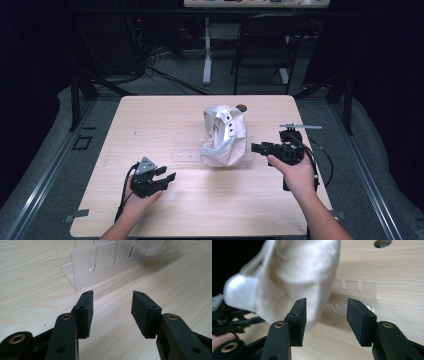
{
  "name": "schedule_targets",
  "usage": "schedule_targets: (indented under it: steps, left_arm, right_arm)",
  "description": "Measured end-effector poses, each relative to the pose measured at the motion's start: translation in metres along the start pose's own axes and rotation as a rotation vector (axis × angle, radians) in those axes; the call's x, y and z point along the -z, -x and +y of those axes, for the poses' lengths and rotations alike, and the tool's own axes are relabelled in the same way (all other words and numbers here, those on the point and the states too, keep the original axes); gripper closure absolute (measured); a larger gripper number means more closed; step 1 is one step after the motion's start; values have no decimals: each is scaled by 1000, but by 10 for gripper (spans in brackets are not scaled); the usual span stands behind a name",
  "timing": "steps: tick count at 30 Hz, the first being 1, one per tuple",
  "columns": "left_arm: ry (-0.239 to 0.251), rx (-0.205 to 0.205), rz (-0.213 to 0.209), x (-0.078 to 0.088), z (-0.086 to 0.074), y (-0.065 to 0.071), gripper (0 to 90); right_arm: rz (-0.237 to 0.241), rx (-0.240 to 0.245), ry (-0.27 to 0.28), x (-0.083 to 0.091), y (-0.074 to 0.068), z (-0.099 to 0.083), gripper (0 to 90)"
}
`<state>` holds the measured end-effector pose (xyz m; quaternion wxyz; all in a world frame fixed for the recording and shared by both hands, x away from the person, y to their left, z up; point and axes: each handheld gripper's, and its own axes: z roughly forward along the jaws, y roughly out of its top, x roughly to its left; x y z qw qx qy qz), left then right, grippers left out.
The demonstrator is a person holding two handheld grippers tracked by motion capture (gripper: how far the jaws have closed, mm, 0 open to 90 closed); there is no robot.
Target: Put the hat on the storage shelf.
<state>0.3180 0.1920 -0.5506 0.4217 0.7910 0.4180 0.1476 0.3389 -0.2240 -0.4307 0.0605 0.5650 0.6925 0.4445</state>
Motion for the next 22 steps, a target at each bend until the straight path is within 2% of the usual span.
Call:
schedule_targets:
  steps: [8,14,17,22]
  left_arm:
    - [3,5,10,-1,-1,0,501]
    - [14,8,28,-1,-2,0,468]
    - [18,6,27,-1,-2,0,462]
    - [9,-7,23,-3,-2,2,463]
  right_arm:
    - [-48,32,9,-6,15,-43,492]
    - [-154,78,23,-15,30,-75,493]
    - [-166,77,55,-15,35,-88,490]
    - [-208,102,91,-16,39,-107,482]
